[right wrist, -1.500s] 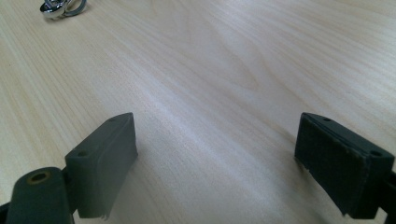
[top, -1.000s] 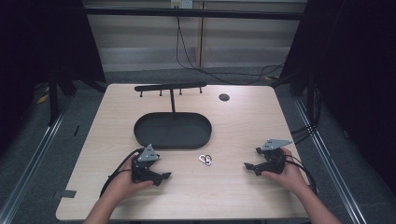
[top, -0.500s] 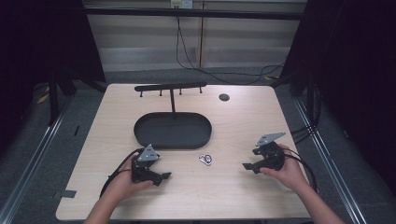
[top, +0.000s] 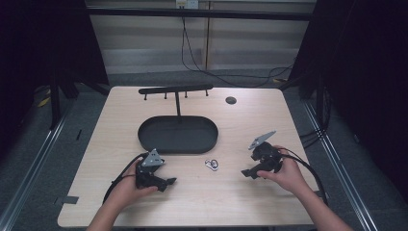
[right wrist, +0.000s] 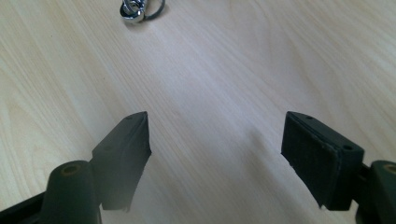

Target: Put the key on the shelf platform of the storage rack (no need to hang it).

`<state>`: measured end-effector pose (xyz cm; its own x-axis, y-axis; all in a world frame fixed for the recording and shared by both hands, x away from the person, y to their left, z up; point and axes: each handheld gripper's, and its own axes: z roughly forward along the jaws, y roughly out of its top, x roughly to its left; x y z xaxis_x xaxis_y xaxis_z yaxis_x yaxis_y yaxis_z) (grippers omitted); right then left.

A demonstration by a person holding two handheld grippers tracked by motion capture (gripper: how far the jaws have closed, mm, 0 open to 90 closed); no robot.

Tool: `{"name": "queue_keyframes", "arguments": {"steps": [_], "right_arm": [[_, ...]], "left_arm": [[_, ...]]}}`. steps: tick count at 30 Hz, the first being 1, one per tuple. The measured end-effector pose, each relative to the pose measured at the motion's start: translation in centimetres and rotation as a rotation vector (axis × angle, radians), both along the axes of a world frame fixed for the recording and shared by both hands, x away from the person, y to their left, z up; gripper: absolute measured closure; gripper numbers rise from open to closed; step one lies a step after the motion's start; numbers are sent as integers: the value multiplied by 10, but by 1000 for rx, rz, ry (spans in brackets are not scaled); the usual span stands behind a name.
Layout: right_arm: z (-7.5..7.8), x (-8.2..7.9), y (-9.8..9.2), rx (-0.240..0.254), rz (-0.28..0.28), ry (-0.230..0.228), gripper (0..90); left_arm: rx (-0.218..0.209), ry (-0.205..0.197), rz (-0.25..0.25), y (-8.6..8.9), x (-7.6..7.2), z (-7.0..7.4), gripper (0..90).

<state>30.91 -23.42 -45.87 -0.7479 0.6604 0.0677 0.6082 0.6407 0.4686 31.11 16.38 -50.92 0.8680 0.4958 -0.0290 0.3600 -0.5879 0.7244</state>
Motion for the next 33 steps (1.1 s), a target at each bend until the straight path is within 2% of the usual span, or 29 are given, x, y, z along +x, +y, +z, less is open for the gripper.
{"name": "queue_keyframes", "arguments": {"steps": [3, 15, 18, 19, 21, 24, 25, 28, 33], "right_arm": [[4, 5, 12, -19, 15, 26, 236], [9, 15, 42, -81, 58, 57, 239], [10, 17, 46, -58, 54, 74, 241], [11, 19, 49, -86, 68, 69, 240], [13, 21, 55, -101, 83, 73, 243], [14, 23, 59, -97, 82, 91, 244], [16, 24, 65, -139, 87, 95, 244], [15, 28, 68, -94, 63, 145, 253], [12, 32, 68, -110, 48, 167, 265]], "left_arm": [[-8, 1, 3, 0, 0, 0, 151], [-3, 0, -2, 0, 0, 0, 151], [-6, -2, 1, 0, 0, 0, 151], [-5, -2, 1, 0, 0, 0, 151], [-6, 0, 1, 0, 0, 0, 151], [-2, -3, -2, 0, 0, 0, 151], [-7, 0, 1, 0, 0, 0, 151], [-2, -3, -1, 0, 0, 0, 151], [-3, -1, -1, 0, 0, 0, 151]]}}
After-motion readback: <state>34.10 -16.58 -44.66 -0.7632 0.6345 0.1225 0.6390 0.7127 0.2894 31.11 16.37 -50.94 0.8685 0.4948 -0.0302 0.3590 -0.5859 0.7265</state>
